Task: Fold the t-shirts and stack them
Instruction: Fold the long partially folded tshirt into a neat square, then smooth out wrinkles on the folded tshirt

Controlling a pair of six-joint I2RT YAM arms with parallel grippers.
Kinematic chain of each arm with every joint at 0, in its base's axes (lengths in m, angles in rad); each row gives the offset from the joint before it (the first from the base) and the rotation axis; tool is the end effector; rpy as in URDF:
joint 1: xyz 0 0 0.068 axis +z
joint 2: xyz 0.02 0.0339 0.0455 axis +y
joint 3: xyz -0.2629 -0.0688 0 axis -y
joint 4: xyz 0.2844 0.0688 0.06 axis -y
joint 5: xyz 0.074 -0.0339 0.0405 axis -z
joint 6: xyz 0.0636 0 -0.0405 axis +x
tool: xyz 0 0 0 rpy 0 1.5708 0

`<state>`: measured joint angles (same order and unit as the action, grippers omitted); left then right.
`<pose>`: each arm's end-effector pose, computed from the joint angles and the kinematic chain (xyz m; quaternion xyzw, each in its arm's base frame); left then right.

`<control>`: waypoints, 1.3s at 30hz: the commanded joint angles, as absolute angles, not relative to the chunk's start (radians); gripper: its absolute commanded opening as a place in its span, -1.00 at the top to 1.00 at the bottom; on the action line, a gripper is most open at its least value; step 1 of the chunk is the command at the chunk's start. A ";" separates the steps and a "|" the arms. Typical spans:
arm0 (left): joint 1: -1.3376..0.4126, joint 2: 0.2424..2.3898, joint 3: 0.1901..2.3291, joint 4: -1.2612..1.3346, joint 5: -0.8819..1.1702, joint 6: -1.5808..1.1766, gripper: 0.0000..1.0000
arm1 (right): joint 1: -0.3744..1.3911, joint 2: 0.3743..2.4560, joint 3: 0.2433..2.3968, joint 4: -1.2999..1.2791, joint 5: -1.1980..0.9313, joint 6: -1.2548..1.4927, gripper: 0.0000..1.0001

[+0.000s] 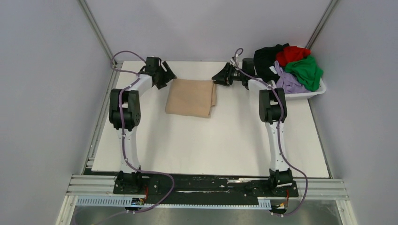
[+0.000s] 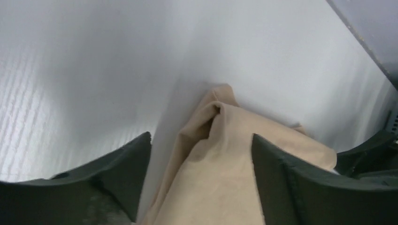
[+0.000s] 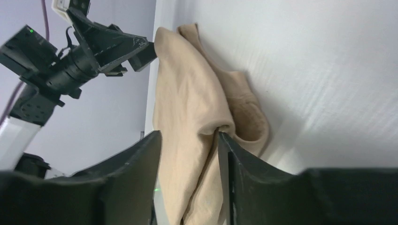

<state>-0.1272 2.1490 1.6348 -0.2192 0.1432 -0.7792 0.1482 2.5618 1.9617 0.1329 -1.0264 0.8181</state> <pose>0.5370 -0.0778 0.1544 -0.2643 0.8726 -0.2363 0.3360 0.5894 0.1430 0.0983 0.0008 0.7853 0.5824 0.2102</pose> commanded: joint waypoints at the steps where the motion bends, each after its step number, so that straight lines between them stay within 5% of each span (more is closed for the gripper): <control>1: -0.106 2.197 1.797 -0.278 0.130 -0.753 -0.83 | 0.118 2.582 2.118 0.047 -0.988 0.791 -0.11; 4: -0.107 2.159 1.800 -0.275 0.156 -0.737 -0.99 | 0.122 2.486 2.054 -0.011 -0.922 0.698 -0.21; 14: -0.144 2.023 1.634 -0.186 0.306 -0.708 -1.00 | 0.241 2.170 1.687 -0.062 -0.796 0.558 -0.33; 27: -0.150 2.309 1.795 -0.367 0.332 -0.766 -1.00 | 0.253 2.420 1.789 -0.029 -0.789 0.635 -0.69; 39: -0.147 2.195 1.588 -0.407 0.272 -0.800 -1.00 | 0.262 2.485 1.779 -0.032 -0.871 0.706 -0.91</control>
<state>-0.1478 2.2555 1.7206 -0.2657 0.3298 -0.7910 0.2420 2.4504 1.7947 0.0032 -0.9035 0.7284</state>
